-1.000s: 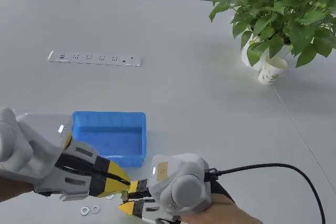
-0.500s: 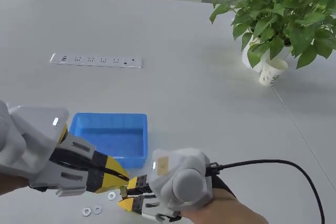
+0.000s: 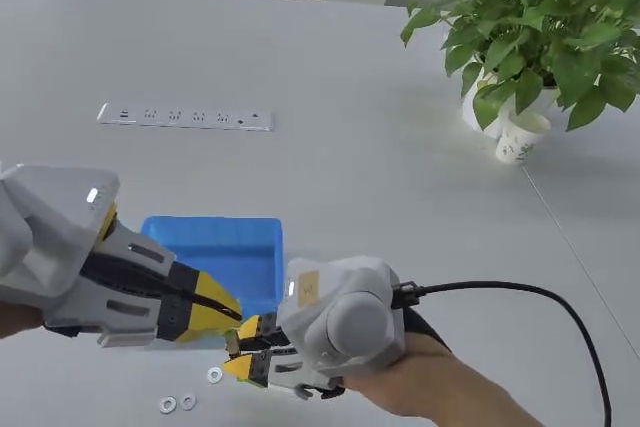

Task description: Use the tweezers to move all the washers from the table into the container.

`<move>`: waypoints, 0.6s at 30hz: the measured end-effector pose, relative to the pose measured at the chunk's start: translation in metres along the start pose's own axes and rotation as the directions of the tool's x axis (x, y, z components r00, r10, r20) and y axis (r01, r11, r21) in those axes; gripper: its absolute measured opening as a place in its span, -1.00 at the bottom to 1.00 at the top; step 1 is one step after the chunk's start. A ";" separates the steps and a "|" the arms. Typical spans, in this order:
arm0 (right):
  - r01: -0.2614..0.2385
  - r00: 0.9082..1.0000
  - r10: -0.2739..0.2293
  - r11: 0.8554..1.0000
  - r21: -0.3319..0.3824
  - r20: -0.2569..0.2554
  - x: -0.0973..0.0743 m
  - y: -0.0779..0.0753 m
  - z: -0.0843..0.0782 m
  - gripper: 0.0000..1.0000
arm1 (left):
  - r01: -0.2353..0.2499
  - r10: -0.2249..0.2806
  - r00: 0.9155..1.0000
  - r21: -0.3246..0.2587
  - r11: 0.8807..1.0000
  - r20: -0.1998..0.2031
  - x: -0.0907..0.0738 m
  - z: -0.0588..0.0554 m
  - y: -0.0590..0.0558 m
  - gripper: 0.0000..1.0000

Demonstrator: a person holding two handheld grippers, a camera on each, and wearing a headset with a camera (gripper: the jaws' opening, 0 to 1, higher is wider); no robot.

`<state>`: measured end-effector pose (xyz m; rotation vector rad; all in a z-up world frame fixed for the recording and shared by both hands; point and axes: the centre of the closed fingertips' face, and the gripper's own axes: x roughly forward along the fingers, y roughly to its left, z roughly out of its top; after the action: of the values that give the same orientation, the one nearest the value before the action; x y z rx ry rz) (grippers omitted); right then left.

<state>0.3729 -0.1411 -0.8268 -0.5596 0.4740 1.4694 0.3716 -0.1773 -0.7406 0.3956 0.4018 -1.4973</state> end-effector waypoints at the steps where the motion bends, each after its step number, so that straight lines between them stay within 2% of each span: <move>1: 0.000 1.000 0.000 1.000 -0.001 0.000 -0.001 -0.001 0.001 -0.82 | -0.001 0.001 1.000 0.001 1.000 0.001 -0.001 0.001 0.001 -0.94; 8: 0.003 1.000 -0.003 1.000 -0.003 0.008 -0.003 -0.011 0.010 -0.82 | -0.010 0.010 1.000 0.005 1.000 0.005 -0.008 0.008 0.010 -0.94; 18: 0.032 0.999 -0.032 0.999 -0.019 0.023 -0.011 -0.035 0.027 -0.82 | -0.034 0.034 0.999 0.032 0.999 0.008 -0.019 0.023 0.030 -0.94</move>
<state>0.4057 -0.1341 -0.7970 -0.5632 0.4310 1.4496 0.4015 -0.1713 -0.7114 0.4196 0.3637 -1.4734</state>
